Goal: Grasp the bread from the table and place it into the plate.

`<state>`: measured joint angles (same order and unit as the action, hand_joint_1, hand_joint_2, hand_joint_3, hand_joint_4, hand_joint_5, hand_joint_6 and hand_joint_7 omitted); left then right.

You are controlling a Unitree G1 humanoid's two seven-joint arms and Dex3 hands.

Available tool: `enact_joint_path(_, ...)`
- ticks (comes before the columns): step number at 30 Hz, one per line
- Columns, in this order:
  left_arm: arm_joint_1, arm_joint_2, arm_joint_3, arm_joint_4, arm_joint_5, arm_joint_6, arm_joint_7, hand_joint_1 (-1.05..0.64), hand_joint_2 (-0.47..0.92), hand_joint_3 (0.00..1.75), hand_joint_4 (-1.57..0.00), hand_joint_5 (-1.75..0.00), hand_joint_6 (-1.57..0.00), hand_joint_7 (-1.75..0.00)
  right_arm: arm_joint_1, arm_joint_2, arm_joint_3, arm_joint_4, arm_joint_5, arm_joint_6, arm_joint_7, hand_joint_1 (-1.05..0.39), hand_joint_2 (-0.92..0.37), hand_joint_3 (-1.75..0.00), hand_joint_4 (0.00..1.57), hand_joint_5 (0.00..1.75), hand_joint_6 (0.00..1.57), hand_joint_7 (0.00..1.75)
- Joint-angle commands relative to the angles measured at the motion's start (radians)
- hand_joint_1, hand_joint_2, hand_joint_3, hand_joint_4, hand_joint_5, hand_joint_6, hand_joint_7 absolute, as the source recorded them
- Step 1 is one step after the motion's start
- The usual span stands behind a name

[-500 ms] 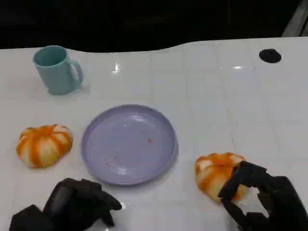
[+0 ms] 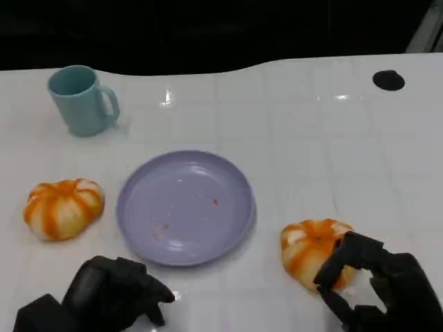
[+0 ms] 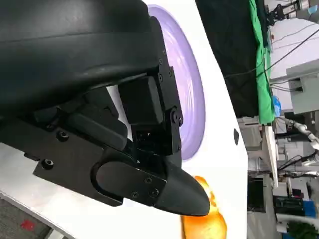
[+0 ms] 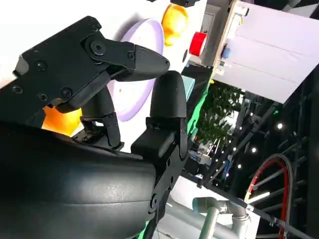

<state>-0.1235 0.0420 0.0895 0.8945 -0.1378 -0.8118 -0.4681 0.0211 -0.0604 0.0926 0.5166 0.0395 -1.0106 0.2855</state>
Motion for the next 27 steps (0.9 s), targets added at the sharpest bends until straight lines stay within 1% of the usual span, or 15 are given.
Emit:
enact_joint_path(1,-0.001,0.014,0.003,-0.001,0.003,0.003,0.011,-1.05,0.92,0.12,-1.28,-1.07,-1.49,-0.38,0.006,-0.010,-0.007,-0.003,0.016,-0.008,0.001,-0.42,-0.56,-0.83,0.69,1.59,0.63,1.36)
enact_joint_path(9,-0.001,0.012,0.004,0.000,0.001,0.001,0.009,-1.05,0.92,0.12,-1.27,-1.07,-1.49,-0.38,0.001,-0.011,-0.009,-0.005,0.032,-0.016,0.011,-0.43,-0.57,-0.83,0.70,1.59,0.63,1.37)
enact_joint_path(12,0.000,0.012,0.003,-0.002,0.003,0.004,0.012,-1.05,0.92,0.12,-1.28,-1.07,-1.49,-0.38,0.000,-0.019,-0.013,-0.022,0.028,-0.015,0.011,-0.42,-0.56,-0.81,0.71,1.56,0.65,1.33)
enact_joint_path(14,0.001,0.012,0.003,-0.003,0.002,0.004,0.010,-1.05,0.92,0.12,-1.28,-1.07,-1.49,-0.38,-0.001,-0.033,-0.013,-0.040,0.025,-0.001,0.017,-0.41,-0.63,-0.70,0.70,1.47,0.65,1.19)
enact_joint_path(16,0.001,0.010,0.004,-0.003,-0.004,0.005,0.004,-1.05,0.92,0.12,-1.28,-1.07,-1.49,-0.39,-0.002,-0.052,-0.017,-0.064,-0.009,0.018,0.010,-0.43,-0.72,-0.55,0.65,1.35,0.62,1.03)
enact_joint_path(17,0.002,0.010,0.004,-0.004,-0.005,0.004,0.003,-1.05,0.92,0.12,-1.28,-1.07,-1.49,-0.39,0.000,-0.066,-0.021,-0.090,-0.045,0.037,0.001,-0.44,-0.75,-0.51,0.64,1.32,0.61,0.98)
enact_joint_path(18,0.003,0.010,0.003,-0.006,-0.004,0.002,0.004,-1.05,0.92,0.12,-1.28,-1.07,-1.49,-0.38,0.005,-0.085,-0.029,-0.127,-0.102,0.058,-0.014,-0.47,-0.78,-0.44,0.57,1.24,0.54,0.87)
enact_joint_path(20,0.004,0.011,0.003,-0.009,-0.002,0.001,0.006,-1.05,0.92,0.12,-1.27,-1.07,-1.48,-0.38,0.016,-0.113,-0.040,-0.194,-0.193,0.103,-0.040,-0.50,-0.84,-0.32,0.50,1.13,0.48,0.73)
enact_joint_path(22,0.007,0.012,0.002,-0.016,0.001,0.005,0.011,-1.05,0.92,0.12,-1.27,-1.07,-1.48,-0.39,0.039,-0.149,-0.055,-0.315,-0.312,0.198,-0.056,-0.54,-0.89,-0.20,0.37,0.98,0.39,0.57)
enact_joint_path(23,0.008,0.013,0.001,-0.018,0.004,0.006,0.013,-1.05,0.92,0.12,-1.27,-1.07,-1.49,-0.39,0.051,-0.165,-0.060,-0.372,-0.359,0.244,-0.060,-0.56,-0.91,-0.17,0.31,0.91,0.35,0.48)
enact_joint_path(24,0.009,0.014,0.000,-0.019,0.006,0.006,0.014,-1.05,0.92,0.12,-1.28,-1.07,-1.49,-0.39,0.057,-0.182,-0.062,-0.414,-0.395,0.270,-0.064,-0.57,-0.91,-0.15,0.28,0.83,0.33,0.39)
enact_joint_path(25,0.009,0.013,0.001,-0.019,0.003,0.007,0.010,-1.05,0.92,0.12,-1.28,-1.07,-1.49,-0.39,0.059,-0.201,-0.065,-0.446,-0.431,0.282,-0.070,-0.55,-0.92,-0.12,0.26,0.71,0.32,0.28)
enact_joint_path(27,0.008,0.012,0.002,-0.016,-0.003,0.005,0.002,-1.05,0.92,0.12,-1.28,-1.07,-1.49,-0.39,0.061,-0.237,-0.067,-0.497,-0.491,0.302,-0.082,-0.53,-0.92,-0.05,0.19,0.54,0.30,0.13)
